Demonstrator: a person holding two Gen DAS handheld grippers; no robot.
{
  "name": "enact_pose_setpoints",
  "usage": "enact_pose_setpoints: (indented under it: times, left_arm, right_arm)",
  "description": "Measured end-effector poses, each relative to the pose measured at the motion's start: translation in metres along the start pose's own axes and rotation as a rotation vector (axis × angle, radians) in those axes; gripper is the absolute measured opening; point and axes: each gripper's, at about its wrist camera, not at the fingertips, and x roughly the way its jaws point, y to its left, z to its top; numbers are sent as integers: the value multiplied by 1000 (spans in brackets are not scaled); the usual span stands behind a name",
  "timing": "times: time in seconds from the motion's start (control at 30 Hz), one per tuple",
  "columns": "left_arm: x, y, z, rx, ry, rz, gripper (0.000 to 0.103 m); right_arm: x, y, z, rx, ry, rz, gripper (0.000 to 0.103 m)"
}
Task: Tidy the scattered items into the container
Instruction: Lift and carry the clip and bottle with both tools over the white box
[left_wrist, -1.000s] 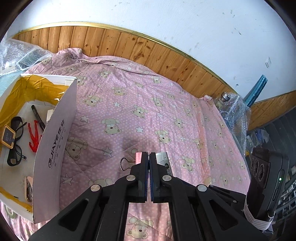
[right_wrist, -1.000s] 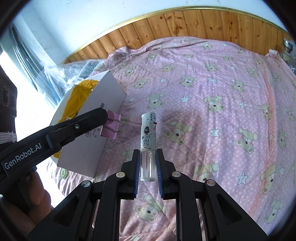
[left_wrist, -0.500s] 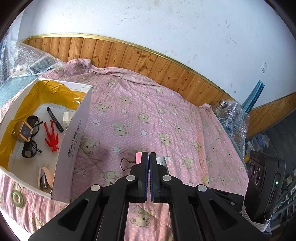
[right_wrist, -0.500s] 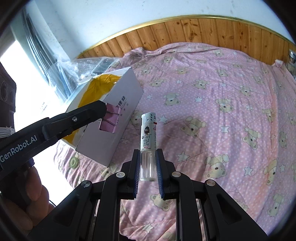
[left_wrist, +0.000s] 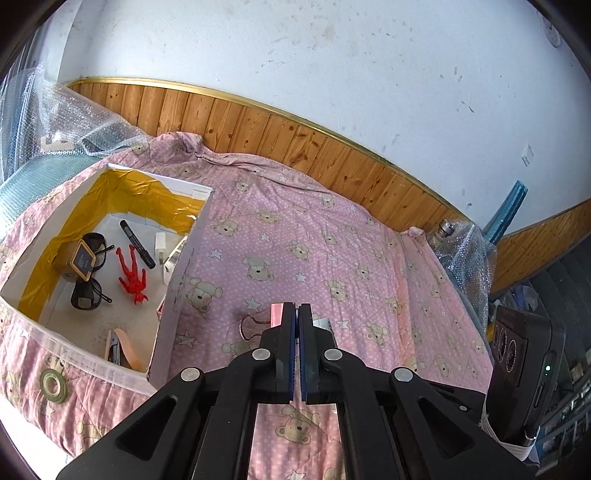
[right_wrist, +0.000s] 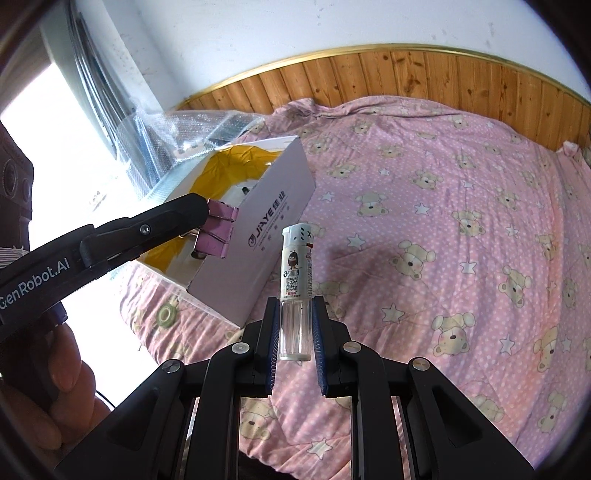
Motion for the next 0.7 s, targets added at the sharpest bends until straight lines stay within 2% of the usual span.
enact_pose_setpoints:
  times: [0.7]
  left_arm:
    - [-47,59,18,-104,-96,-5,1]
  right_arm:
    - [9,57,29,-104,-2,33,18]
